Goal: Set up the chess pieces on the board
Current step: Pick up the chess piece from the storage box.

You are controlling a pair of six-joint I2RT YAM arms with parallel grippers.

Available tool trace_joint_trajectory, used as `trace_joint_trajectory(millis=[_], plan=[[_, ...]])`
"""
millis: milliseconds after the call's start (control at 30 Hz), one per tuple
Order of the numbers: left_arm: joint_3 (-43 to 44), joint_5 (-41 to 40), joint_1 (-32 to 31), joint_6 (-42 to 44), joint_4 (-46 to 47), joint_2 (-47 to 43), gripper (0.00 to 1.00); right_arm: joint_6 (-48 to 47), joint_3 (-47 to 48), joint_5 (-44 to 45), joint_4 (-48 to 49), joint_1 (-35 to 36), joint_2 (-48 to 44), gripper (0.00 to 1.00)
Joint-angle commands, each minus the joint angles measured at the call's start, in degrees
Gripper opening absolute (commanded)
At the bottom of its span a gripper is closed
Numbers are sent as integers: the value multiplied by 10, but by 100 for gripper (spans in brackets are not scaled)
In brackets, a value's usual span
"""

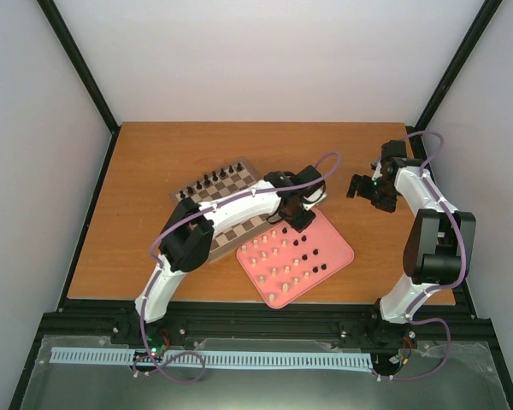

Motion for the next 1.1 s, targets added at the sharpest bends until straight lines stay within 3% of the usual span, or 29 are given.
trace_joint_trajectory(millis=[0,600,1067], plan=[[37,0,-2,12,2,28,42,-4,-1,12,2,4,-5,100],[51,-33,15,8,-7,66,42,-7,-1,14,3,4,8,100],[42,-19,28,5,-5,73,35,-8,1,15,3,4,17,100]])
